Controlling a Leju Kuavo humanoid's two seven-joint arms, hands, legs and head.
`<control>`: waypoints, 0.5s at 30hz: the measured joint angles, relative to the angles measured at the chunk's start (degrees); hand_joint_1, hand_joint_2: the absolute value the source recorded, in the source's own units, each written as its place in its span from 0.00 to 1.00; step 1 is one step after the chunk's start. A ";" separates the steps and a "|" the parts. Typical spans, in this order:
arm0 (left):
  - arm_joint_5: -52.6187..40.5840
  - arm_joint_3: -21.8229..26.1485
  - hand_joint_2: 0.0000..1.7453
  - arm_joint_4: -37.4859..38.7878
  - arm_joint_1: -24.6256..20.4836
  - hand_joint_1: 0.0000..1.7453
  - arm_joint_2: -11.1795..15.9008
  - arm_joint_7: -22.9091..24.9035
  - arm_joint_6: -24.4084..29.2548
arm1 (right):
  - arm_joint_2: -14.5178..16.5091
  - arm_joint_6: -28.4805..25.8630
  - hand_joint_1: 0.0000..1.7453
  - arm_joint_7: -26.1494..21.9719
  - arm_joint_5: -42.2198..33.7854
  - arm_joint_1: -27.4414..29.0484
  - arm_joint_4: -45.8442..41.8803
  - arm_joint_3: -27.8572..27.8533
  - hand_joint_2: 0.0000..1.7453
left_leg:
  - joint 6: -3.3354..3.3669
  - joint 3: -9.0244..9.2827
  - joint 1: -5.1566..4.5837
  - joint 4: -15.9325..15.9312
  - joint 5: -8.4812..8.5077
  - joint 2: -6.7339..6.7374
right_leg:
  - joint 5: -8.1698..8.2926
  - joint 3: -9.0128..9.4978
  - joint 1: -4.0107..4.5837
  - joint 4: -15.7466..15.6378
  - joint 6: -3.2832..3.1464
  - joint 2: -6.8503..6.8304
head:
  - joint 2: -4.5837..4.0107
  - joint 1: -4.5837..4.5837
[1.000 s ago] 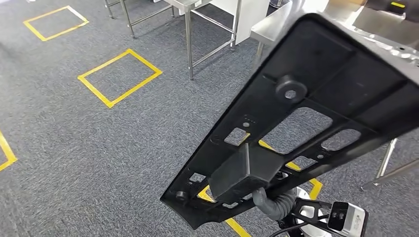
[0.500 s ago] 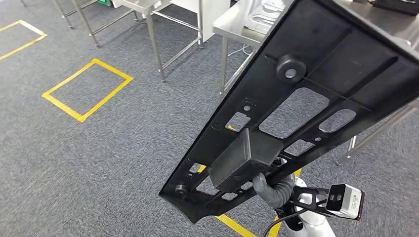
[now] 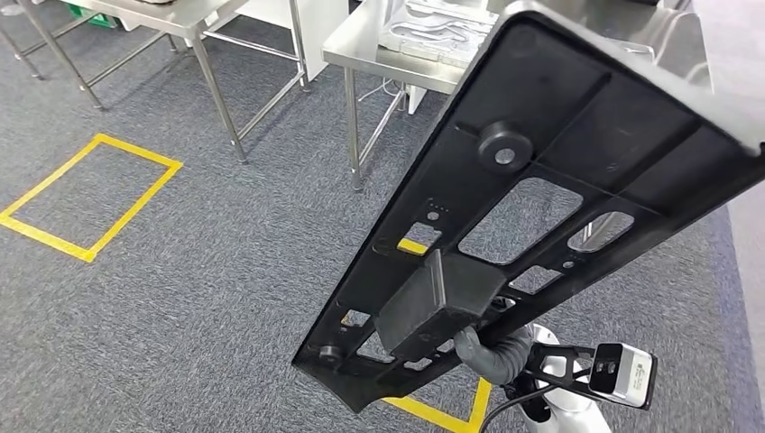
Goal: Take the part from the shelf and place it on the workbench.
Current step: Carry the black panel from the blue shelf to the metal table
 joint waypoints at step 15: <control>-0.02 0.01 1.00 -0.02 -0.64 0.00 -0.32 -0.26 0.43 | -0.78 -0.10 1.00 1.29 -1.31 -1.60 0.62 0.00 1.00 | -0.55 1.38 -0.94 -0.30 -1.02 9.11 | -0.08 0.74 0.90 -0.67 -1.31 -9.78 | 0.00 0.00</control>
